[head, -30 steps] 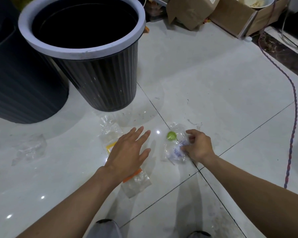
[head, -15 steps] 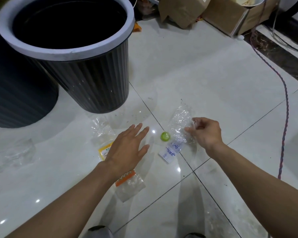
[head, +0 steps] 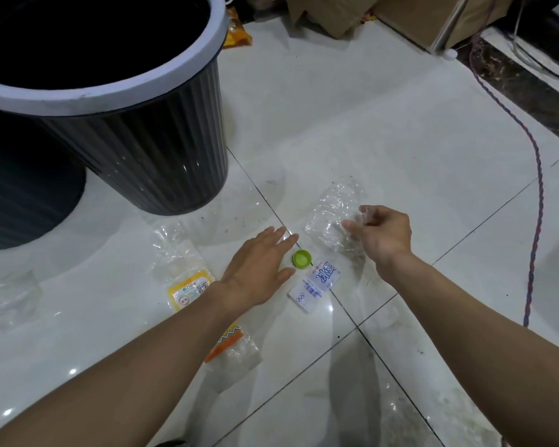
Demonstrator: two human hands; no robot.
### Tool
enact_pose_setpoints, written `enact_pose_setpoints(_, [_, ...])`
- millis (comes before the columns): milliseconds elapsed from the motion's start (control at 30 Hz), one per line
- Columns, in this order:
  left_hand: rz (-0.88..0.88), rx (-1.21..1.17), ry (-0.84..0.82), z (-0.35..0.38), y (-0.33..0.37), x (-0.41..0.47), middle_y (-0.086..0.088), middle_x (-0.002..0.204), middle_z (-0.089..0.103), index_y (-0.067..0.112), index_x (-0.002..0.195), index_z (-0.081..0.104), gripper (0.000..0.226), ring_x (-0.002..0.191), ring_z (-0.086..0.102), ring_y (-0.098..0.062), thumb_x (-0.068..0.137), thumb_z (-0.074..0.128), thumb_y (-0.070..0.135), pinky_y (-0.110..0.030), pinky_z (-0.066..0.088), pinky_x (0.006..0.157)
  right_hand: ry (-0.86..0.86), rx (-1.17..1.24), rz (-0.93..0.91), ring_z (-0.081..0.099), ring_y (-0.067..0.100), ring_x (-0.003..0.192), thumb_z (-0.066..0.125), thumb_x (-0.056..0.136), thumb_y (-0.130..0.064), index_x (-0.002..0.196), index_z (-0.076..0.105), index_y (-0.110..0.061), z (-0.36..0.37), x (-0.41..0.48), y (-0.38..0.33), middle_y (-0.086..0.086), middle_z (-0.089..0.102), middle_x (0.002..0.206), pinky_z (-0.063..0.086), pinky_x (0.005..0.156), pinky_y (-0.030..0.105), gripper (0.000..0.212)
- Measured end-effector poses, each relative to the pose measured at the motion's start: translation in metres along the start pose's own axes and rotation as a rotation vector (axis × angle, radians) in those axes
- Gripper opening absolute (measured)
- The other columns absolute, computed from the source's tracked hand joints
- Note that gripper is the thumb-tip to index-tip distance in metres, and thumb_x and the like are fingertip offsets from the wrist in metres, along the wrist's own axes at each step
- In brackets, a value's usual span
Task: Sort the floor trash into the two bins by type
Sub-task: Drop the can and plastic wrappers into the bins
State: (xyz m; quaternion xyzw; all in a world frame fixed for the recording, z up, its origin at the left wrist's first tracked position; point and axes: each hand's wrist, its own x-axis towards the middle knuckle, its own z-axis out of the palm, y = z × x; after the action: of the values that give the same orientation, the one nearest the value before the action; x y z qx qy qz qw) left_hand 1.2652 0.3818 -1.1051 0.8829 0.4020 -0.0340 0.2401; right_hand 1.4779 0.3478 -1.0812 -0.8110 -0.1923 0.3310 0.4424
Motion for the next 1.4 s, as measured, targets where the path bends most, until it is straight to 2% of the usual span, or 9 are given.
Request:
enact_pose_setpoints(200, [0.014,-0.031,-0.004,0.008,0.008,0.014,-0.004,0.146,0.037,0.024,0.149,0.030,0.064,0.135,0.029,-0.020,0.093,0.059,0.038,-0.029,0.030,0.109,-0.014,0.025,0.007,0.066,0.018,0.082,0.084,0.071,-0.007,0.095,0.067,-0.020,0.009,0.006,0.002,0.005,0.069,0.095,0.057,0.087,0.038,0.032])
enact_pose_setpoints(367, [0.002,0.003,0.062,0.014,0.013,0.025,-0.002,0.119,0.046,0.023,0.131,0.052,0.040,0.113,0.040,-0.022,0.092,0.059,0.031,-0.030,0.035,0.092,-0.010,0.019,0.014,0.068,0.021,0.087,0.085,0.069,-0.008,0.090,0.067,-0.021,0.010,0.008,0.003,0.005,0.070,0.094,0.057,0.087,0.041,0.031])
enact_pose_setpoints(500, [-0.031,-0.042,0.096,0.014,0.012,0.023,-0.001,0.119,0.047,0.020,0.125,0.053,0.034,0.112,0.040,-0.021,0.093,0.057,0.031,-0.029,0.036,0.090,-0.006,0.022,0.001,0.069,0.023,0.090,0.085,0.070,-0.007,0.094,0.067,-0.021,0.006,0.006,-0.002,0.004,0.069,0.095,0.057,0.088,0.040,0.033])
enact_pose_setpoints(600, [-0.038,-0.078,0.139,0.003,0.011,0.016,-0.001,0.120,0.049,0.018,0.124,0.053,0.035,0.113,0.041,-0.021,0.093,0.059,0.032,-0.029,0.036,0.090,-0.014,0.043,-0.013,0.066,0.018,0.077,0.084,0.072,-0.005,0.098,0.067,-0.015,0.002,0.003,-0.011,0.003,0.066,0.091,0.057,0.086,0.040,0.033])
enact_pose_setpoints(700, [-0.024,-0.065,0.184,-0.019,0.009,0.009,-0.002,0.118,0.052,0.017,0.123,0.055,0.035,0.110,0.043,-0.022,0.092,0.061,0.033,-0.031,0.038,0.088,-0.013,0.070,-0.036,0.062,0.012,0.065,0.083,0.072,-0.004,0.104,0.067,-0.009,-0.001,0.000,-0.026,0.004,0.065,0.092,0.058,0.085,0.042,0.036])
enact_pose_setpoints(900, [0.021,-0.026,0.330,-0.076,0.017,-0.006,0.000,0.119,0.052,0.019,0.126,0.053,0.037,0.109,0.044,-0.019,0.093,0.060,0.034,-0.027,0.038,0.088,-0.019,0.129,-0.150,0.063,0.012,0.065,0.083,0.073,-0.005,0.102,0.067,-0.010,0.001,-0.019,-0.074,0.001,0.067,0.088,0.058,0.085,0.039,0.034])
enact_pose_setpoints(1067, [0.033,-0.015,0.503,-0.131,0.027,-0.022,0.002,0.116,0.055,0.020,0.124,0.055,0.035,0.109,0.046,-0.018,0.092,0.062,0.032,-0.032,0.043,0.089,-0.037,0.192,-0.252,0.060,0.014,0.060,0.082,0.073,-0.005,0.094,0.068,-0.011,0.003,-0.033,-0.121,-0.001,0.065,0.081,0.058,0.082,0.038,0.027])
enact_pose_setpoints(1233, [0.055,0.029,0.689,-0.182,0.031,-0.037,0.000,0.110,0.056,0.018,0.118,0.057,0.034,0.103,0.049,-0.020,0.089,0.066,0.031,-0.029,0.040,0.083,-0.040,0.249,-0.353,0.061,0.011,0.061,0.082,0.072,-0.004,0.067,0.057,-0.019,0.003,-0.042,-0.171,-0.006,0.063,0.077,0.057,0.078,0.040,0.030])
enact_pose_setpoints(1400, [-0.015,0.076,0.826,-0.232,0.017,-0.056,0.000,0.106,0.055,0.017,0.112,0.059,0.030,0.100,0.048,-0.022,0.087,0.066,0.033,-0.032,0.039,0.080,-0.072,0.283,-0.435,0.061,0.016,0.066,0.084,0.071,-0.006,0.079,0.063,-0.009,0.016,-0.057,-0.220,0.008,0.067,0.089,0.059,0.075,0.034,0.023])
